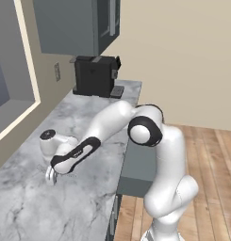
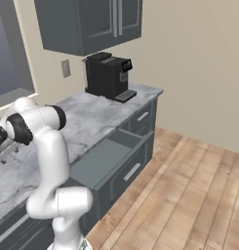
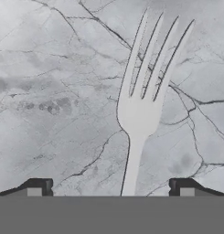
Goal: Organize the utensils by type. Pick up the wooden spoons from the counter and place them in the open cabinet. Then pick up the metallic utensils from the counter and place them in the open drawer.
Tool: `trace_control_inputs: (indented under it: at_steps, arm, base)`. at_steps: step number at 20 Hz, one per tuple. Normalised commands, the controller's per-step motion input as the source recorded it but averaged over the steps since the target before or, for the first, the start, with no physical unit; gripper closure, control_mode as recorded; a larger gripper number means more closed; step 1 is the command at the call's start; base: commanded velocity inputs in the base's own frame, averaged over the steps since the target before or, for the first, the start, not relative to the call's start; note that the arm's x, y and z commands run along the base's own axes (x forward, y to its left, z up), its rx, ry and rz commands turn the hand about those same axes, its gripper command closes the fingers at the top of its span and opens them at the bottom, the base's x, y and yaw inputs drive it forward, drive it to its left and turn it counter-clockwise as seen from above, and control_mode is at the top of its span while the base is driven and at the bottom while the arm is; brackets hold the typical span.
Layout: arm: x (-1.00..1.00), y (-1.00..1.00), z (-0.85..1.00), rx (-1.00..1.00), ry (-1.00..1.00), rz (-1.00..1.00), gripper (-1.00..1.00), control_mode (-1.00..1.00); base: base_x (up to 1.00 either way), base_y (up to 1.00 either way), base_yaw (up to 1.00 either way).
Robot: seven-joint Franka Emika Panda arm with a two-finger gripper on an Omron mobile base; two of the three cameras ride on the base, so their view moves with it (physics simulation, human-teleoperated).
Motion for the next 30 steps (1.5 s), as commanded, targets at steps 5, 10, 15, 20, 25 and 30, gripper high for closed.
trace_control_inputs:
  at_steps: [5,10,15,20,25,30]
  arm:
    - [0.0,-0.85,-1.0,0.0,0.04,-0.12,1.0,-1.0]
    - [0.0,-0.94,-1.0,0.01,0.08,-0.14,1.0,-1.0]
    - [0.0,-0.84,-1.0,0.02,0.04,-0.13,1.0,-1.0]
    - [-0.01,-0.74,-1.0,0.01,0.0,-0.12,1.0,-1.0]
    - [-0.17,-0.43,-0.27,0.03,-0.02,-0.15,1.0,-1.0]
    - [-0.2,-0.32,0.3,0.13,-0.12,-0.38,1.0,-1.0]
  base:
    - [0.0,0.0,0.0]
    - [0.0,0.0,0.0]
    - [0.0,0.0,0.0]
    - [0.0,0.0,0.0]
    - [0.0,0.0,0.0]
    - [0.0,0.0,0.0]
